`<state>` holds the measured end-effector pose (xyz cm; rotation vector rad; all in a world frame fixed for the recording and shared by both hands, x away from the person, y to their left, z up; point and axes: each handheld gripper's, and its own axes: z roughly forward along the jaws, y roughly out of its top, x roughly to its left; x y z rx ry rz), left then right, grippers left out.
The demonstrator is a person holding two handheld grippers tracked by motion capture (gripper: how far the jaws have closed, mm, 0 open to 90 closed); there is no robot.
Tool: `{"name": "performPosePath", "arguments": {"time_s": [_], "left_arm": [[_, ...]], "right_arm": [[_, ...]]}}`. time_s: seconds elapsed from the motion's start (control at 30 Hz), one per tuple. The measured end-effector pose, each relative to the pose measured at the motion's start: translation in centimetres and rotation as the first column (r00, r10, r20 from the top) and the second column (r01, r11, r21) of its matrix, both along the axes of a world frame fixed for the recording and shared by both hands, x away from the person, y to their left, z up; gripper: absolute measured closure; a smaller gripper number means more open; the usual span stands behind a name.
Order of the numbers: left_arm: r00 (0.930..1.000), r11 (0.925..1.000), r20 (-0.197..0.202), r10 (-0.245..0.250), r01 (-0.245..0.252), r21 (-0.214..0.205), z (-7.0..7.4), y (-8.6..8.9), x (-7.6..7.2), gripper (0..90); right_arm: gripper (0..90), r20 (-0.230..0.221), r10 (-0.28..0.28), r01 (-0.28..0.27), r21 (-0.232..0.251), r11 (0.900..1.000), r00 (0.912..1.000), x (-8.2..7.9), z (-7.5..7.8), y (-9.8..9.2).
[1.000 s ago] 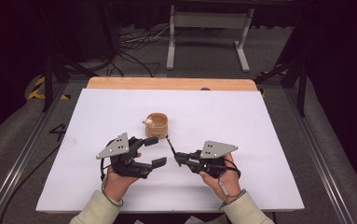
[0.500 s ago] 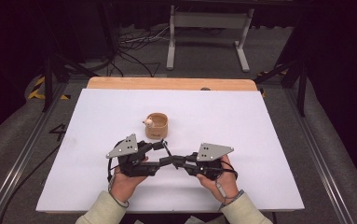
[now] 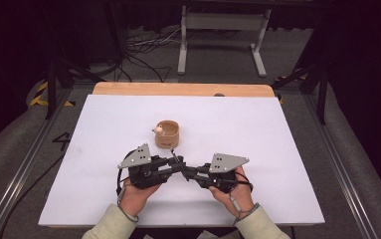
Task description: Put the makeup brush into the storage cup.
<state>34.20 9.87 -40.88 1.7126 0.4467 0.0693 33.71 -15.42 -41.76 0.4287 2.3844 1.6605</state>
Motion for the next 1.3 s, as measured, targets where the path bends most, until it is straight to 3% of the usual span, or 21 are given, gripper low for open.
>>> {"name": "performPosePath", "arguments": {"time_s": [0.13,0.4,0.5,0.63,0.77,0.9,0.97,1.03,1.07,1.13,1.3], "left_arm": [[0.9998,0.9999,-0.018,0.005,-0.004,0.011,-0.2,-0.1,0.1,82.4],[0.9999,0.9997,-0.016,0.004,-0.004,0.026,0.3,0.0,0.1,83.3],[0.9994,0.9992,-0.033,0.008,-0.007,0.039,0.7,-0.1,0.2,83.3],[0.9997,0.9977,-0.006,0.022,-0.021,0.064,1.4,-0.2,0.5,83.4],[0.9994,0.9966,0.01,0.033,-0.034,0.075,2.6,0.1,0.9,83.4],[0.9986,0.9957,0.02,0.049,-0.051,0.078,3.5,0.5,1.4,83.3],[0.9983,0.9955,0.024,0.054,-0.056,0.077,3.7,0.6,1.6,83.4],[0.9972,0.9947,0.03,0.069,-0.071,0.075,4.2,0.9,2.0,83.4],[0.9968,0.9942,0.031,0.073,-0.076,0.077,4.4,1.0,2.2,83.3],[0.9961,0.9932,0.035,0.082,-0.084,0.08,4.9,1.1,2.5,83.3],[0.9927,0.9898,0.053,0.109,-0.113,0.087,6.0,1.4,3.5,83.3]], "right_arm": [[84.9,-0.001,0.007,-0.007,-0.004,1.0,1.0,0.0,-0.1,0.0],[83.2,0.008,0.012,-0.012,-0.002,0.9999,0.9999,0.0,-0.1,0.0],[63.4,0.023,-0.002,0.001,0.016,0.9999,0.9997,0.0,0.3,-0.2],[44.3,0.04,-0.037,0.034,0.062,0.9975,0.9985,0.3,0.9,-1.1],[28.1,0.114,-0.08,0.069,0.097,0.9929,0.9903,0.7,1.5,-2.2],[23.8,0.134,-0.157,0.145,0.094,0.985,0.9784,1.0,2.1,-3.5],[22.9,0.127,-0.169,0.158,0.094,0.983,0.9773,1.0,2.2,-3.7],[16.8,0.056,-0.215,0.208,0.107,0.9723,0.975,1.0,2.4,-4.4],[14.6,0.049,-0.229,0.222,0.122,0.9673,0.9721,1.0,2.4,-4.8],[10.4,0.085,-0.251,0.239,0.126,0.9627,0.9642,1.1,2.4,-5.2],[1.1,0.091,-0.289,0.275,0.139,0.9514,0.9531,1.2,2.5,-6.5]]}}
